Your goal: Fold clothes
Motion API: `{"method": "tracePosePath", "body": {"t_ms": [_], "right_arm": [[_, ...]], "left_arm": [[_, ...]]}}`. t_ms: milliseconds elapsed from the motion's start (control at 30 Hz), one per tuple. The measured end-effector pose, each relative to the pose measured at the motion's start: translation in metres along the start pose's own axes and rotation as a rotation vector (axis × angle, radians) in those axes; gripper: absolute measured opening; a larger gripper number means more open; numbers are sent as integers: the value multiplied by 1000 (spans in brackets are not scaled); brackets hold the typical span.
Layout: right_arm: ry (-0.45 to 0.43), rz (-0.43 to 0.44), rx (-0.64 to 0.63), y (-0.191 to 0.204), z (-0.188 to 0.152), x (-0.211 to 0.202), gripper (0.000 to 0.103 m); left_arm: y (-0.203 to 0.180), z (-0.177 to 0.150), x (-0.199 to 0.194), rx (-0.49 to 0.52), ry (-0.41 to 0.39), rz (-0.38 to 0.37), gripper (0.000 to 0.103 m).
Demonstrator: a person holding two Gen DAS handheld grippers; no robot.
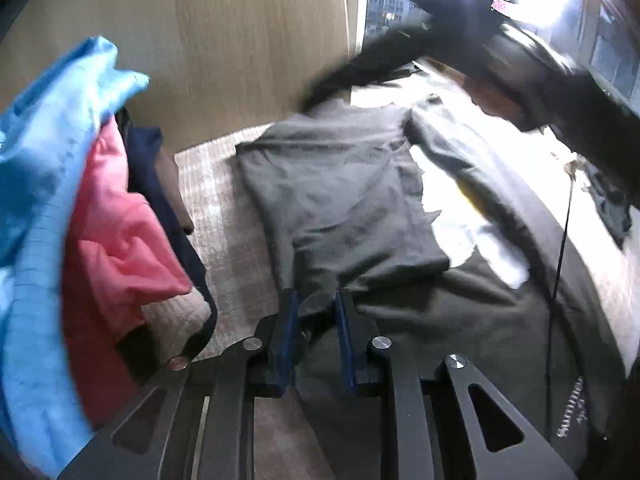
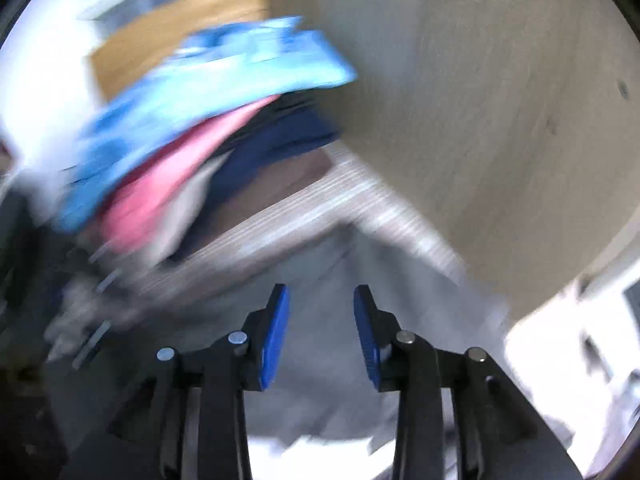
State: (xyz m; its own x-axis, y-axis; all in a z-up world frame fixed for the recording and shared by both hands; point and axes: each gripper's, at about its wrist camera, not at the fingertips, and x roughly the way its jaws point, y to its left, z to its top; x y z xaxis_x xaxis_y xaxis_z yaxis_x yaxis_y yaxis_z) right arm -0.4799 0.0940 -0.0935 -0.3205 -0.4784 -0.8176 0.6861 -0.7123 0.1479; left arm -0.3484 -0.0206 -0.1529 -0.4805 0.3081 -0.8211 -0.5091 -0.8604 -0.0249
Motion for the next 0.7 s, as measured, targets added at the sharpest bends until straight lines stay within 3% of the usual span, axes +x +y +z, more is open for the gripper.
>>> {"method": "tracePosePath", "body": {"t_ms": [67,233,333,433,600,700], "right_arm": [[65,75,-45,27,-33,1,33],[155,59,-162,64,-70,20,33],[196,107,-169,66,-71,31,33],[227,44,-203,65,-75,40,5],[216,89,-149,47,-70,15,5],[271,104,-148,47,-78,19,8]], "left_arm": [[0,1,4,14,12,20,19],[4,0,15,6,44,19,19],[7,2,19,-18,43,19,19],[7,3,24,-6,63,22,20],[4,1,29,26,91,43,24],[2,6,26,26,70,43,23]]}}
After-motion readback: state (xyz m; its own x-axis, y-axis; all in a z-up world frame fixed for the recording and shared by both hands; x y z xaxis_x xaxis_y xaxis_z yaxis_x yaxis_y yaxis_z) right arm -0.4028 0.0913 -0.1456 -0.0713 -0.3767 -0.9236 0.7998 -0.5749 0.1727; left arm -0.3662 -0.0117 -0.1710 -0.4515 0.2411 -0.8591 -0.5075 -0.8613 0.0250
